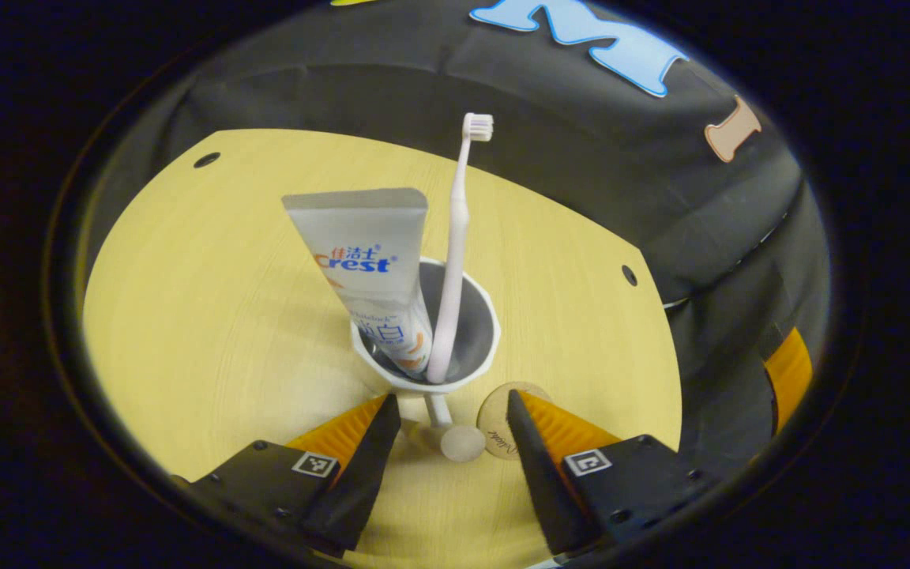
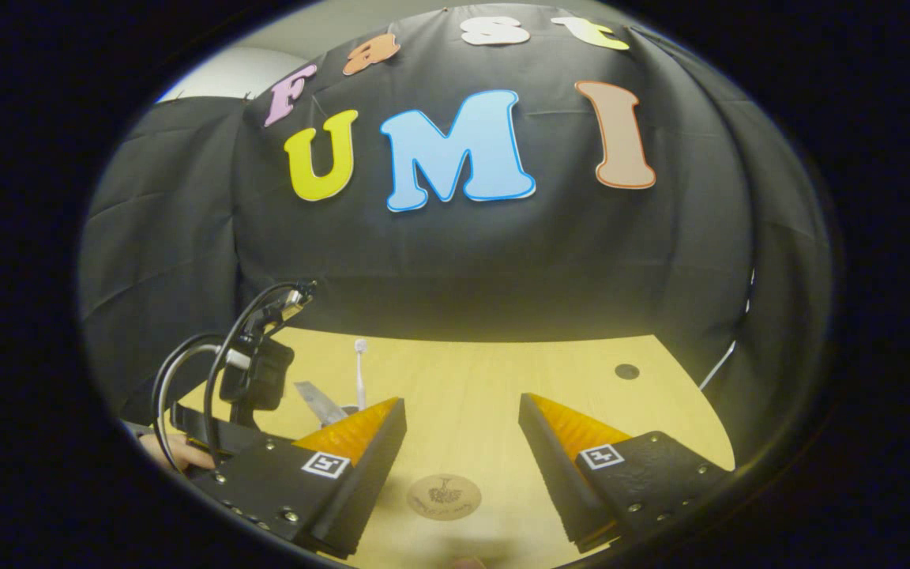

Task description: Put the toothbrush and toothpaste on the desktop into the cup, then pick up the cup and place it on the coaster on the desktop.

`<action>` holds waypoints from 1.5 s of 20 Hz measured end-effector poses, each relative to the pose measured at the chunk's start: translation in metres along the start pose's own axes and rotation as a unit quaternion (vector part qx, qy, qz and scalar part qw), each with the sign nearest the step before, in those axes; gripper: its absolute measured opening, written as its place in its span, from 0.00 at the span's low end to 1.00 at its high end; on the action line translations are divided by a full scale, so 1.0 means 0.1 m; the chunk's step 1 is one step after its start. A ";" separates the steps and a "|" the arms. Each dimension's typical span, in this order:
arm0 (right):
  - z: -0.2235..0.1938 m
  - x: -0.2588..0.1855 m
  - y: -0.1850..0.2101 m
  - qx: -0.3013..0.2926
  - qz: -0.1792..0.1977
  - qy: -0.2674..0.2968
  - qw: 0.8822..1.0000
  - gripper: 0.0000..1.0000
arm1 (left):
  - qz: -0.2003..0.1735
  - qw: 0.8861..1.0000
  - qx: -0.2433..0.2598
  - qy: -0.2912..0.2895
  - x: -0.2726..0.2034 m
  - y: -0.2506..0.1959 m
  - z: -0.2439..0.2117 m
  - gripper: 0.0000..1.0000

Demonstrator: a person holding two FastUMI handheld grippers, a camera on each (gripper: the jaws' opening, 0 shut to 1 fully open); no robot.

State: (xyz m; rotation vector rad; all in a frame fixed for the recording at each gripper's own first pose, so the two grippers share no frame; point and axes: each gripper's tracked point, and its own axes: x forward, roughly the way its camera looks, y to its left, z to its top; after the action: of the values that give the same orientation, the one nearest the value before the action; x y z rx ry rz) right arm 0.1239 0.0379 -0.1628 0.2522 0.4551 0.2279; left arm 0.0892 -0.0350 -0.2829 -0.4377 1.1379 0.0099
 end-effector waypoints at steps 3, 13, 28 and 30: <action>-0.08 -0.05 -0.08 0.018 0.001 0.012 1.000 0.90 | 0.023 1.000 -0.003 0.012 0.09 0.06 -0.02 0.74; -0.24 -0.12 -0.38 0.071 -0.008 0.030 0.997 0.90 | 0.067 0.998 -0.004 0.017 0.16 0.24 -0.02 0.51; -0.31 -0.25 -0.49 0.086 -0.009 0.036 0.996 0.90 | 0.101 0.992 0.078 -0.015 0.09 0.25 -0.03 0.32; -0.29 -0.25 -0.51 0.087 -0.011 0.035 0.996 0.90 | 0.095 0.993 0.074 -0.015 0.07 0.21 -0.06 0.33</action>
State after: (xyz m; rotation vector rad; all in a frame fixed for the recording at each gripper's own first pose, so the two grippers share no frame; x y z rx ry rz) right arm 0.0966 -0.0113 -0.1927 0.4102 0.5475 0.1764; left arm 0.0818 -0.0198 -0.2977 -0.1954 1.1381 0.0969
